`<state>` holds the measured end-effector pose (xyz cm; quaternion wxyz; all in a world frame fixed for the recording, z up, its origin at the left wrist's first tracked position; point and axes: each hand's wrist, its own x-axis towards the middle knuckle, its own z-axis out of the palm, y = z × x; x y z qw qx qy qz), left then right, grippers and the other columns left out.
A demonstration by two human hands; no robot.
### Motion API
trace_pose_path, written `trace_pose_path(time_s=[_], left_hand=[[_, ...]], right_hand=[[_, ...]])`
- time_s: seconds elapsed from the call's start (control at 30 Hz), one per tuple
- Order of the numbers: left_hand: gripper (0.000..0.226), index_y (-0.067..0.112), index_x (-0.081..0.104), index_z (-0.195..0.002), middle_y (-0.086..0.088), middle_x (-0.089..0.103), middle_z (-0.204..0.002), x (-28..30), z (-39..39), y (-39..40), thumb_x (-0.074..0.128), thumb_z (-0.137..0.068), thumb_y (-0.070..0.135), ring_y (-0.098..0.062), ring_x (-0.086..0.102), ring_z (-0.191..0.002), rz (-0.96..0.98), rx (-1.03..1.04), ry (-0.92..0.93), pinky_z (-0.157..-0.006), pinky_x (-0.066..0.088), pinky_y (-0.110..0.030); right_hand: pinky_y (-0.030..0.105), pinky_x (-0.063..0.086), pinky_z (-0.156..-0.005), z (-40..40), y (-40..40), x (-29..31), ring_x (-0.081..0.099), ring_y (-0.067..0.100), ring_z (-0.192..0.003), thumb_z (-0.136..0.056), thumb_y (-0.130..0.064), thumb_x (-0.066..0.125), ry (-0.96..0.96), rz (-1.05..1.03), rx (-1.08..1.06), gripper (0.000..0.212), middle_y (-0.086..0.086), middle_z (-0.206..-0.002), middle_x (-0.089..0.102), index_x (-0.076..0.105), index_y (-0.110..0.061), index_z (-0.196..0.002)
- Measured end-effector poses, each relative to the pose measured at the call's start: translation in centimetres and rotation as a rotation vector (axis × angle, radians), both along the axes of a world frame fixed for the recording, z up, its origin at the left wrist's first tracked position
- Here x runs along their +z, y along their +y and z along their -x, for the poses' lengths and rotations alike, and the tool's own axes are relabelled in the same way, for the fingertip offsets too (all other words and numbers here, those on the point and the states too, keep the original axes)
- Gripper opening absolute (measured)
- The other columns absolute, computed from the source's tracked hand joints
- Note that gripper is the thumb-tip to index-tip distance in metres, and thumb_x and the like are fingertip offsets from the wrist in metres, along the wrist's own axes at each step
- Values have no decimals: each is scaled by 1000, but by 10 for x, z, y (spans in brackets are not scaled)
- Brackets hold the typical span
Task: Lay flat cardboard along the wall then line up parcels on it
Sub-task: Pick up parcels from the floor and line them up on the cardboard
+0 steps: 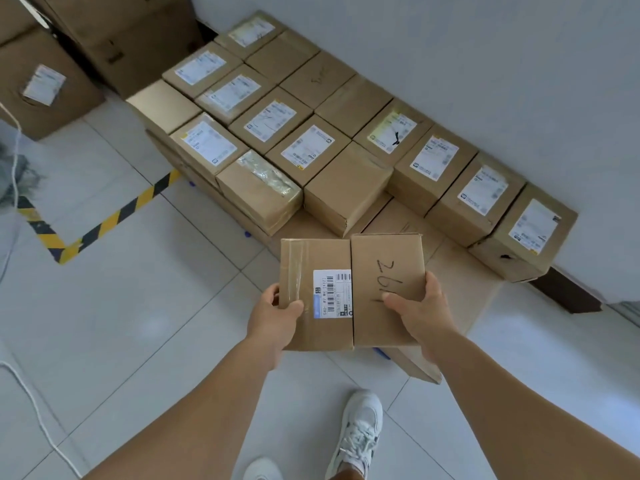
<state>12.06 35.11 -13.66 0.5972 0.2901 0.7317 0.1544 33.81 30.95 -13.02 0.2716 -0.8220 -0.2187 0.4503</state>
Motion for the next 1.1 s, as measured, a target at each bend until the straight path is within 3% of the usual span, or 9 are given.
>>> trace_pose_path(time_s=[0.23, 0.4, 0.47, 0.53, 0.63, 0.73, 0.87, 0.97, 1.1], left_hand=[[42, 36, 50, -126, 8, 62, -116, -49, -35, 30, 56, -90, 17, -21, 57, -107, 8, 70, 61, -95, 49, -47], [42, 31, 49, -128, 8, 59, -112, -83, -63, 42, 54, -90, 12, -19, 55, -100, -26, 86, 133, -88, 49, -37], [45, 26, 47, -128, 4, 59, -111, -93, -72, 40, 60, -87, 13, -19, 55, -97, -24, 79, 159, -81, 47, -32], [57, 26, 43, -129, 1, 57, -118, -101, -80, 36, 67, -79, 14, -19, 57, -97, -22, 66, 172, -77, 47, -30], [100, 30, 14, -149, -9, 33, -143, -108, -88, 30, 75, -71, 16, -23, 53, -111, -32, -75, 236, -86, 51, -35], [126, 37, -17, -147, -7, 0, -153, -109, -90, 26, 80, -67, 28, -30, 40, -128, -81, -361, 377, -99, 45, -43], [120, 40, -18, -147, -14, -24, -153, -110, -83, 34, 75, -72, 39, -34, 17, -141, -280, -794, 619, -104, 37, -39], [115, 40, -15, -147, -16, -32, -150, -107, -85, 42, 74, -75, 38, -32, 22, -139, -256, -865, 601, -97, 43, -36], [112, 37, -14, -149, -21, -30, -150, -101, -90, 29, 73, -78, 36, -36, 32, -131, -167, -795, 565, -94, 44, -36]], right_hand=[[49, 44, -100, -35, 40, -53, 47, 22, -118, -73, -32, 79, 59, 80, 83, 90, -1, -136, 42, 26, -29, -146], [50, 46, -98, -49, 65, -87, 47, 23, -119, -63, -38, 82, 46, 175, 181, 98, -2, -135, 44, 24, -30, -142], [53, 41, -103, -46, 70, -98, 39, 29, -128, -54, -49, 82, -6, 261, 230, 115, -1, -144, 34, 13, -31, -145], [57, 31, -108, -38, 74, -104, 23, 31, -137, -59, -54, 80, -166, 353, 267, 125, 0, -154, 14, -5, -31, -149], [60, 17, -111, -22, 79, -103, 0, 31, -145, -66, -63, 73, -373, 442, 400, 129, 3, -157, -17, -23, -32, -147], [64, 11, -111, -18, 85, -109, -17, 37, -144, -64, -73, 68, -401, 506, 517, 132, 9, -152, -34, -32, -35, -143], [68, 10, -109, -21, 89, -113, -21, 38, -143, -62, -80, 62, -405, 534, 550, 132, 11, -151, -37, -35, -36, -141], [68, 10, -108, -20, 89, -114, -20, 38, -144, -68, -80, 55, -414, 520, 538, 123, 11, -153, -34, -32, -37, -142], [69, 16, -107, -23, 86, -111, -17, 38, -144, -72, -77, 55, -419, 533, 577, 119, 9, -153, -34, -34, -40, -141]])
